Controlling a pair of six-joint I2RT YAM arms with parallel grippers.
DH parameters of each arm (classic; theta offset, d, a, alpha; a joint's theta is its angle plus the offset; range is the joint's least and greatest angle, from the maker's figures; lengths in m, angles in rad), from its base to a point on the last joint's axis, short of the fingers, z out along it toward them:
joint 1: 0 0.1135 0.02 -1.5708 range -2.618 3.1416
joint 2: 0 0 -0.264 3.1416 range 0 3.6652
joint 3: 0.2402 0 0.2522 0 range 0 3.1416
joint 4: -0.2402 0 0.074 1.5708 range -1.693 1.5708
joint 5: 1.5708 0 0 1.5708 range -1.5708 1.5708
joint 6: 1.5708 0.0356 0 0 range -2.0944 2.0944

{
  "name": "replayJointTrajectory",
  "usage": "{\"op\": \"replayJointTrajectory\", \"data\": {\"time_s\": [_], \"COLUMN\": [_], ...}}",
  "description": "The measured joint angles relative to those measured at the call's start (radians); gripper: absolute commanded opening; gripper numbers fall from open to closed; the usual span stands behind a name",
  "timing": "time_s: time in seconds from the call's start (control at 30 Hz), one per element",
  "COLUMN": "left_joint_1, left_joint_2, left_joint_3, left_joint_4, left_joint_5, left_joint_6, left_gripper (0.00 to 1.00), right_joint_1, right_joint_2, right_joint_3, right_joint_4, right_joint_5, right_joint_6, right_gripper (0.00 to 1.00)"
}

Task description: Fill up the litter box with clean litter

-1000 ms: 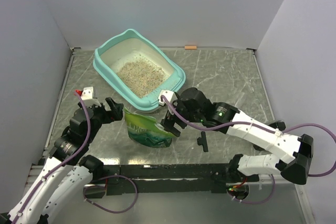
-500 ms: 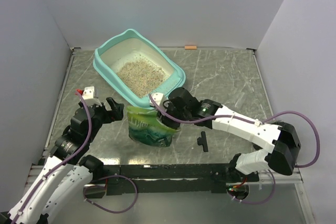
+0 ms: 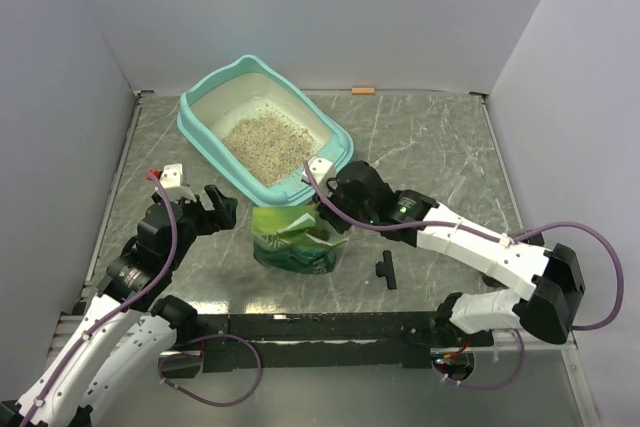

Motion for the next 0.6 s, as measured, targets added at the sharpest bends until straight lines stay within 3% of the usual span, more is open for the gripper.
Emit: {"op": "replayJointTrajectory", "data": {"time_s": [0.03,0.07,0.17,0.37,0.6], "left_joint_1": [0.000,0.000,0.000,0.000,0.000], "left_joint_2": [0.000,0.000,0.000,0.000,0.000], "left_joint_3": [0.000,0.000,0.000,0.000,0.000], "left_joint_4": [0.000,0.000,0.000,0.000,0.000], "left_joint_5": [0.000,0.000,0.000,0.005,0.005], "left_joint_6": [0.000,0.000,0.000,0.000,0.000], "left_gripper": [0.95,0.95,0.95,0.96,0.96], "right_joint_1": [-0.001,-0.001,-0.006,-0.010,-0.010], "right_joint_2": [-0.008,-0.014,-0.033,-0.094,-0.184], "right_joint_3": [-0.002,-0.002,-0.001,0.000,0.040], "right_joint_4": [-0.003,-0.005,0.008,0.035,-0.009], "right_joint_5": [0.000,-0.001,-0.005,-0.011,0.028], "right_joint_6": [0.001,0.003,0.016,0.025,0.002], "right_gripper": [0.11,0.31,0.48,0.56,0.56]}}
